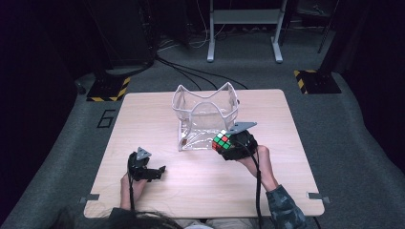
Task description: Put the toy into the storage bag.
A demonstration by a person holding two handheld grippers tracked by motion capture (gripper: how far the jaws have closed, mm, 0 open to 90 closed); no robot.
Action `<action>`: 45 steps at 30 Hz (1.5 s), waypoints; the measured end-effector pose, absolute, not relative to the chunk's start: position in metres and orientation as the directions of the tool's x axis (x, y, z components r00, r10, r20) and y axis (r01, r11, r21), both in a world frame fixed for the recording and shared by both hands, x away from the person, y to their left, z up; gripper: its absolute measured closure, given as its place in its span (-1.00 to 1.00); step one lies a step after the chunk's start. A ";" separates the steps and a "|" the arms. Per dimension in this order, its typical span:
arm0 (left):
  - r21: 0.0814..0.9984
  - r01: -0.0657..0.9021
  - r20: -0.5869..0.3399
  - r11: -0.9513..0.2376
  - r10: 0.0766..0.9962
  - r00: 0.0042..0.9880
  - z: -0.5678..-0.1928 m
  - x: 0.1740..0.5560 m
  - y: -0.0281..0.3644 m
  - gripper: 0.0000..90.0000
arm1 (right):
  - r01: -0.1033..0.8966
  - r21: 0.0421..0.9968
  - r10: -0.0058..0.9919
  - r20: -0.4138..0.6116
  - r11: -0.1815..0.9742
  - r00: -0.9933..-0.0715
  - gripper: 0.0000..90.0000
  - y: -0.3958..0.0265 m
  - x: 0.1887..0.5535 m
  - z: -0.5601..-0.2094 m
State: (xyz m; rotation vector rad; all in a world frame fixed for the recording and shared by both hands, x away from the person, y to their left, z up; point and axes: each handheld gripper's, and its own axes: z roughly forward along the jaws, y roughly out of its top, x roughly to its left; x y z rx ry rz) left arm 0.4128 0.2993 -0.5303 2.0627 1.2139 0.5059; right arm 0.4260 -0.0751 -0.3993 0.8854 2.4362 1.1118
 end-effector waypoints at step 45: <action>0.721 0.607 -0.010 -0.333 0.872 0.490 -0.530 0.413 0.299 -0.90 | 0.332 0.780 0.648 -0.121 0.531 -0.752 -0.26 -0.075 0.452 -0.319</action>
